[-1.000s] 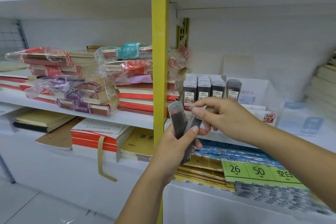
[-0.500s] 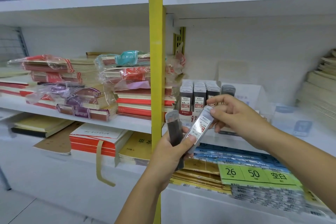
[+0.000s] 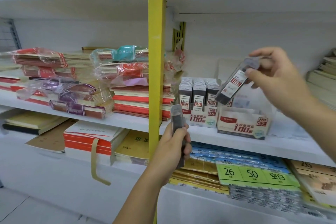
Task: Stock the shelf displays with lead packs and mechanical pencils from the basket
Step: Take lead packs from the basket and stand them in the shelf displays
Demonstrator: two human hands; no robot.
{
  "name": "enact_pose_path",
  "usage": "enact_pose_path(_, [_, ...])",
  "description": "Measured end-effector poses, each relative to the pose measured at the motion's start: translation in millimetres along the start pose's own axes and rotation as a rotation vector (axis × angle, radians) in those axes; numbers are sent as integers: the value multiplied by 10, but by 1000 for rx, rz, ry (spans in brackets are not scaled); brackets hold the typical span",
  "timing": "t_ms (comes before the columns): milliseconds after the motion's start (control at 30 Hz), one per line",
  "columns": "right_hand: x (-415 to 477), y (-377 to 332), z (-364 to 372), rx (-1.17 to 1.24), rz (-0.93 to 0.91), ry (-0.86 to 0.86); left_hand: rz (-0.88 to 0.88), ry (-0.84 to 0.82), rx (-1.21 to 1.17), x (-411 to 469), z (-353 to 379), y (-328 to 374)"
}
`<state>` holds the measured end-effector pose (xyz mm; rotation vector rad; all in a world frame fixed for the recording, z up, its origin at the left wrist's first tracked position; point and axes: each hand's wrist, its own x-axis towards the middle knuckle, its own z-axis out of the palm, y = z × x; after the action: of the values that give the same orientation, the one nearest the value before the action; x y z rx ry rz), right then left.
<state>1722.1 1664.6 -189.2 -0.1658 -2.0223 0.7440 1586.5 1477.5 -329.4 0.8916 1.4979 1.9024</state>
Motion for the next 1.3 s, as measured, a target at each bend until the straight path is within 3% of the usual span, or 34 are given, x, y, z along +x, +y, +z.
enact_pose_path(100, [145, 86, -160, -226, -32, -3, 39, -12, 51, 82, 48, -36])
enact_pose_path(267, [205, 271, -67, -365, -50, -107, 97, -18, 74, 139, 145, -55])
enact_pose_path(500, [258, 419, 20, -360, -50, -153, 94, -21, 68, 181, 203, -87])
enact_pose_path(667, [325, 442, -132, -379, -111, 1, 77, -10, 38, 208, 234, -83])
enact_pose_path(967, [311, 715, -151, -502, -2, -185, 56, -5, -2, 222, 340, -76])
enact_pose_path(1033, [314, 758, -123, -637, -36, -213, 54, -6, -2, 227, 364, -68])
enact_pose_path(1167, [294, 781, -89, -944, -94, -172, 35, -14, -18, 230, 412, -47])
enact_pose_path(1300, [134, 673, -96, -900, -97, -84, 24, -37, -18, 222, 466, -45])
